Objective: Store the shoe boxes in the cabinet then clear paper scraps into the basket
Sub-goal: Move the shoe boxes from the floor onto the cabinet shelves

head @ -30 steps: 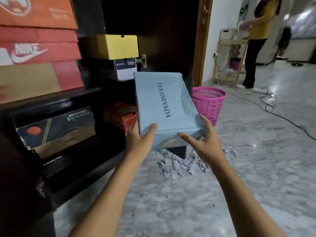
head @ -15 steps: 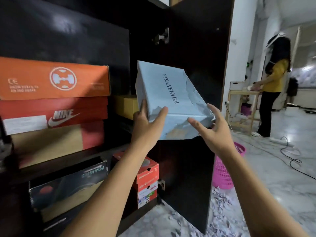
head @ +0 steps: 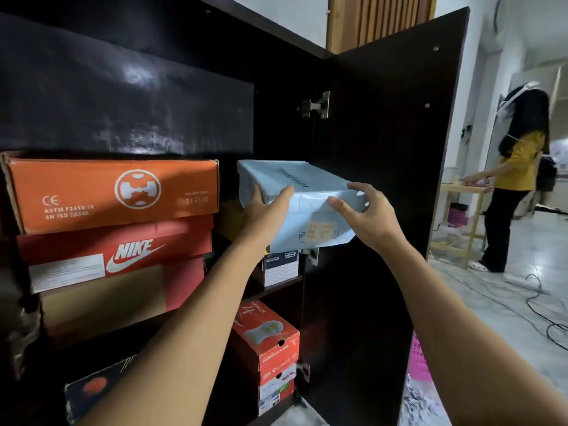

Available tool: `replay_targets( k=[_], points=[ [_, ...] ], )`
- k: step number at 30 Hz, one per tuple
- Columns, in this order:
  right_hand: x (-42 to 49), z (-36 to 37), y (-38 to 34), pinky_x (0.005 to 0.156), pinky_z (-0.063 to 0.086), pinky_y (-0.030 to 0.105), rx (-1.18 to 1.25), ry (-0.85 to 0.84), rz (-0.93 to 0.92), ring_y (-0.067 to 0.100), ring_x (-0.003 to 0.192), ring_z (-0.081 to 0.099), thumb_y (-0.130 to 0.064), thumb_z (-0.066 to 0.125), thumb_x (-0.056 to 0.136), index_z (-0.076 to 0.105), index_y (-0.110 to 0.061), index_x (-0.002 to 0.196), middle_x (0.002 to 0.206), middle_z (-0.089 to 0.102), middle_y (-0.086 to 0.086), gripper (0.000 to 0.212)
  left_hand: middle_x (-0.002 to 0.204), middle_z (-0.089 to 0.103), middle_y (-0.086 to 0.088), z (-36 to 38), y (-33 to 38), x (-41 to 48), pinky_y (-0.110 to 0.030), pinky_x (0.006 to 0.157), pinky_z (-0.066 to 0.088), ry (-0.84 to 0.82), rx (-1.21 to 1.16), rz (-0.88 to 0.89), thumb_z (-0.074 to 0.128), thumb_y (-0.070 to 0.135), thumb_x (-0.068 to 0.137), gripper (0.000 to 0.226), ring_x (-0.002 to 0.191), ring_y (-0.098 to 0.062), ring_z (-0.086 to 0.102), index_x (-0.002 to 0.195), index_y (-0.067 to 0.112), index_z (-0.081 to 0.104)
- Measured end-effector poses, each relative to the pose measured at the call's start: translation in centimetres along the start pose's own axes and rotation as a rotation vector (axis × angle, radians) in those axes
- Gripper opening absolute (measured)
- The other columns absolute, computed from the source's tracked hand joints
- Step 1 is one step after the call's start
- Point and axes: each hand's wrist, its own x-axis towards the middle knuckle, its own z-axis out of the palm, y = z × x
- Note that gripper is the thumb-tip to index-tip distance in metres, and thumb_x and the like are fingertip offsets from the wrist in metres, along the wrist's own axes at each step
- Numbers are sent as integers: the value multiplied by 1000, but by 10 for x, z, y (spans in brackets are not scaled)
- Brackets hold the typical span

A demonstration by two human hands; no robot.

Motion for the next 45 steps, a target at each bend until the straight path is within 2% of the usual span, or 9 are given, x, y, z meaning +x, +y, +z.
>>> replay_targets(
  k=[6, 11, 14, 16, 19, 27, 36, 41, 45],
  points=[
    [50, 40, 28, 81, 60, 34, 8, -63, 10, 21, 110, 59, -56, 71, 81, 52, -28, 135, 133, 45, 5, 64, 140, 53, 1, 7, -34, 49, -31, 98, 43, 70, 127, -32, 56, 64, 82, 75, 124, -23, 54, 146, 31, 36],
    [82, 92, 47, 74, 50, 16, 30, 9, -19, 10, 114, 45, -49, 67, 88, 50, -27, 139, 144, 36, 0, 58, 118, 65, 12, 2, -54, 95, -26, 87, 43, 97, 190, 29, 59, 59, 85, 49, 110, -14, 61, 126, 33, 53],
    [92, 126, 57, 86, 55, 31, -4, 99, -52, 14, 124, 46, -52, 64, 89, 50, -33, 135, 145, 33, -4, 52, 110, 68, 11, 6, -61, 123, -26, 82, 45, 103, 222, 61, 61, 55, 85, 40, 104, -14, 64, 116, 29, 59],
    [97, 149, 62, 89, 54, 36, -23, 113, -83, 14, 127, 45, -54, 61, 90, 47, -35, 137, 141, 35, -5, 52, 115, 66, 7, 8, -68, 138, -23, 78, 44, 131, 271, 56, 58, 57, 87, 50, 102, -15, 63, 126, 27, 53],
    [107, 176, 69, 85, 56, 40, -2, 87, -84, 13, 120, 49, -58, 56, 91, 41, -40, 139, 135, 36, -7, 54, 124, 61, 1, 6, -82, 155, -34, 93, 50, 214, 327, 55, 51, 68, 82, 73, 112, -21, 60, 143, 29, 37],
    [122, 210, 76, 96, 51, 38, -18, -16, -105, 12, 131, 42, -57, 53, 93, 29, -37, 149, 145, 33, -10, 64, 144, 50, -9, 0, -102, 178, -32, 105, 37, 254, 409, 89, 51, 51, 94, 72, 133, -25, 46, 153, 18, 27],
    [91, 137, 70, 100, 44, 31, -30, -91, -111, 8, 132, 43, -51, 56, 95, 37, -31, 148, 146, 41, -11, 60, 144, 50, -6, -3, -72, 147, -37, 111, 37, 132, 304, -30, 58, 49, 90, 74, 132, -23, 48, 151, 19, 31],
    [40, 53, 65, 94, 49, 30, -53, 84, -205, 5, 117, 53, -44, 58, 95, 54, -27, 134, 130, 54, -10, 43, 133, 56, -6, 19, -27, 85, -32, 99, 43, 104, 317, 75, 58, 49, 91, 61, 119, -22, 55, 143, 23, 43],
    [9, -9, 67, 87, 52, 35, -88, 437, -345, 7, 104, 54, -31, 62, 92, 62, -20, 116, 112, 56, -5, 27, 125, 55, 3, 50, 6, 33, -34, 90, 49, 70, 330, 206, 56, 50, 92, 47, 108, -15, 56, 135, 34, 49]
  ],
)
